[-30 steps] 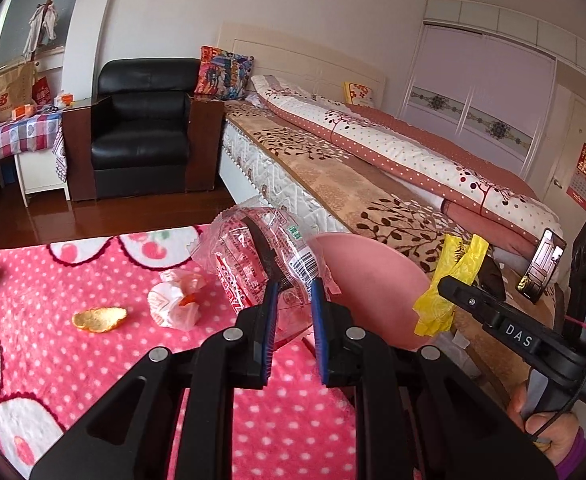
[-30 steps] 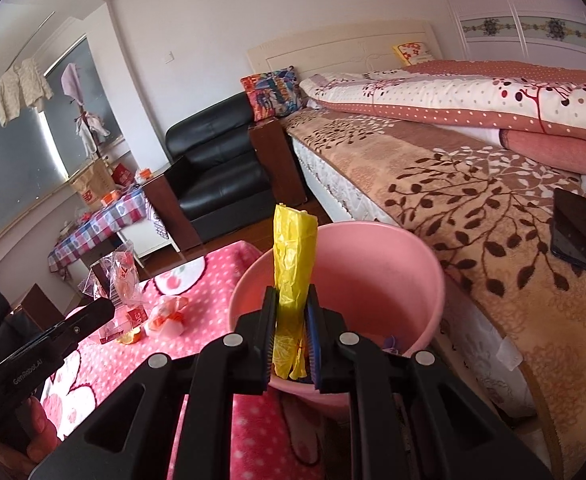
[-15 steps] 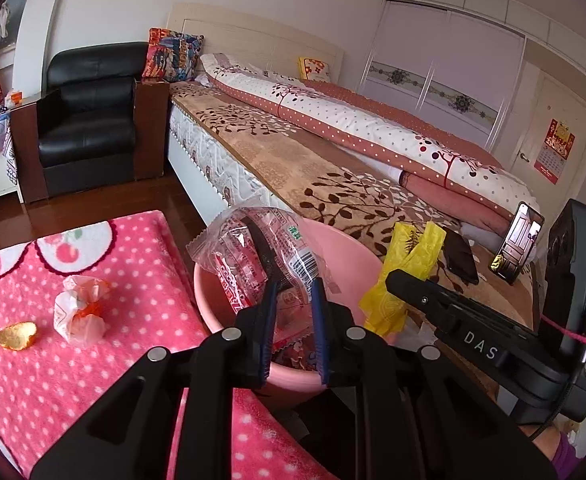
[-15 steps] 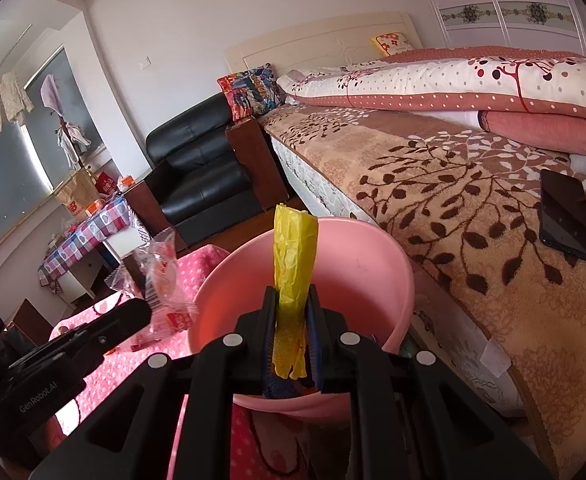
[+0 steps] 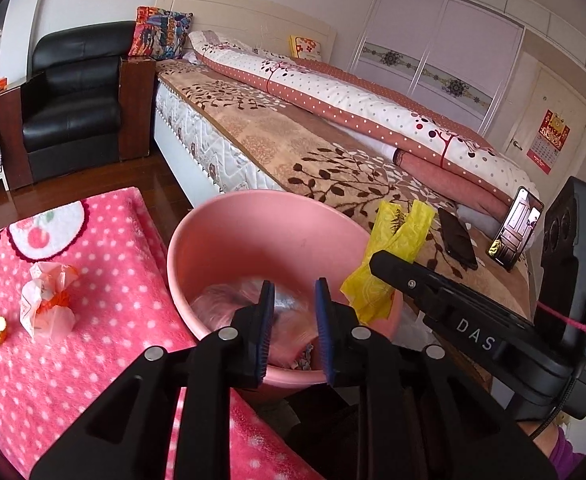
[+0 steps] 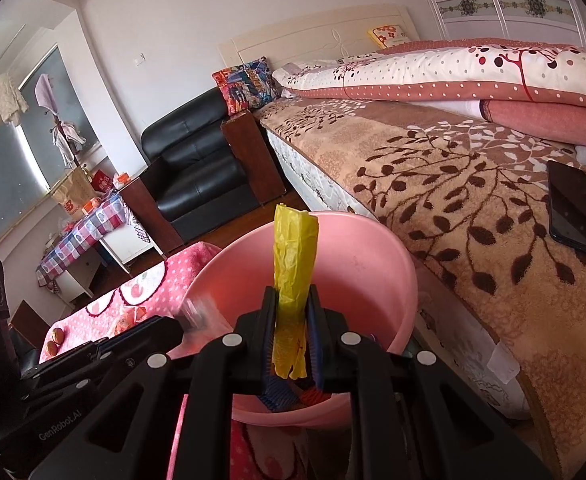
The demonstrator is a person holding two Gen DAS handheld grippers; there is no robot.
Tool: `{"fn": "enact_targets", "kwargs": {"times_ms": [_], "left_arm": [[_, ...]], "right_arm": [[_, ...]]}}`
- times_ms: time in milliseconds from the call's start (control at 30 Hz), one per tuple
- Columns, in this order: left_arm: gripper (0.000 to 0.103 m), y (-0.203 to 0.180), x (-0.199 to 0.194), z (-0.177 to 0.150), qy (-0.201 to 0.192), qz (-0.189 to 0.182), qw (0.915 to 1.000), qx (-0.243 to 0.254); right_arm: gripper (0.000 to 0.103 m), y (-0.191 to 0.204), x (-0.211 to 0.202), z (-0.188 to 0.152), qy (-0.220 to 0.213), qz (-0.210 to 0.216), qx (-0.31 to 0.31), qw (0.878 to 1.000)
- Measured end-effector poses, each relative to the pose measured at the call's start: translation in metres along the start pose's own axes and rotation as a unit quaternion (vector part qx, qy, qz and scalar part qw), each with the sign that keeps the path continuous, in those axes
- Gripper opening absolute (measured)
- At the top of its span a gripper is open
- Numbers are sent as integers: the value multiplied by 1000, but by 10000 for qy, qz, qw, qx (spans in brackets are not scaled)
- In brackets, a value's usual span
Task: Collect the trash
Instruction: 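Open the right tool to drop the yellow wrapper into the bucket, then move the left tool to the orange peel while the right tool approaches the white plastic bag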
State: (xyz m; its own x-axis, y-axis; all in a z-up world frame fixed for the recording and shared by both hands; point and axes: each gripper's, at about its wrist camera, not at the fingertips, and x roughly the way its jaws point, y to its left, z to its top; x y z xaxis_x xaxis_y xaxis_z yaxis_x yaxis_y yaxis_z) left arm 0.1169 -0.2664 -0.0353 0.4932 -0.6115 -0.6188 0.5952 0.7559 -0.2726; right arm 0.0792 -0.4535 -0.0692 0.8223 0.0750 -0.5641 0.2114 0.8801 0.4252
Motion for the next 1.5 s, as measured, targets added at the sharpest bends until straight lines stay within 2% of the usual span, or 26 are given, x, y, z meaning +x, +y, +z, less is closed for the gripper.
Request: {"fn": "enact_targets", "kwargs": {"times_ms": [67, 167, 300, 700, 967, 1267, 1500], "left_arm": [[30, 0, -1, 0, -9, 2, 10000, -13], [31, 0, -2, 0, -18, -4, 10000, -23], [31, 2, -8, 0, -66, 2, 9999, -77], [31, 2, -44, -2, -355, 50, 9993, -97], [31, 15, -82, -8, -646, 295, 9974, -150], [31, 58, -123, -20, -865, 673, 9929, -454], [31, 114, -157, -34, -1047, 1150, 9833, -945]], "right_arm": [[16, 0, 1, 0, 8, 0, 11, 10000], [21, -1, 2, 0, 12, -3, 20, 10000], [41, 0, 0, 0, 4, 1, 37, 10000], [44, 31, -28, -4, -124, 195, -227, 9995], [47, 64, -45, -13, -115, 396, -435, 9982], [48, 112, -49, -25, -17, 685, -649, 9955], [50, 147, -38, -35, 134, 860, -820, 9928]]}}
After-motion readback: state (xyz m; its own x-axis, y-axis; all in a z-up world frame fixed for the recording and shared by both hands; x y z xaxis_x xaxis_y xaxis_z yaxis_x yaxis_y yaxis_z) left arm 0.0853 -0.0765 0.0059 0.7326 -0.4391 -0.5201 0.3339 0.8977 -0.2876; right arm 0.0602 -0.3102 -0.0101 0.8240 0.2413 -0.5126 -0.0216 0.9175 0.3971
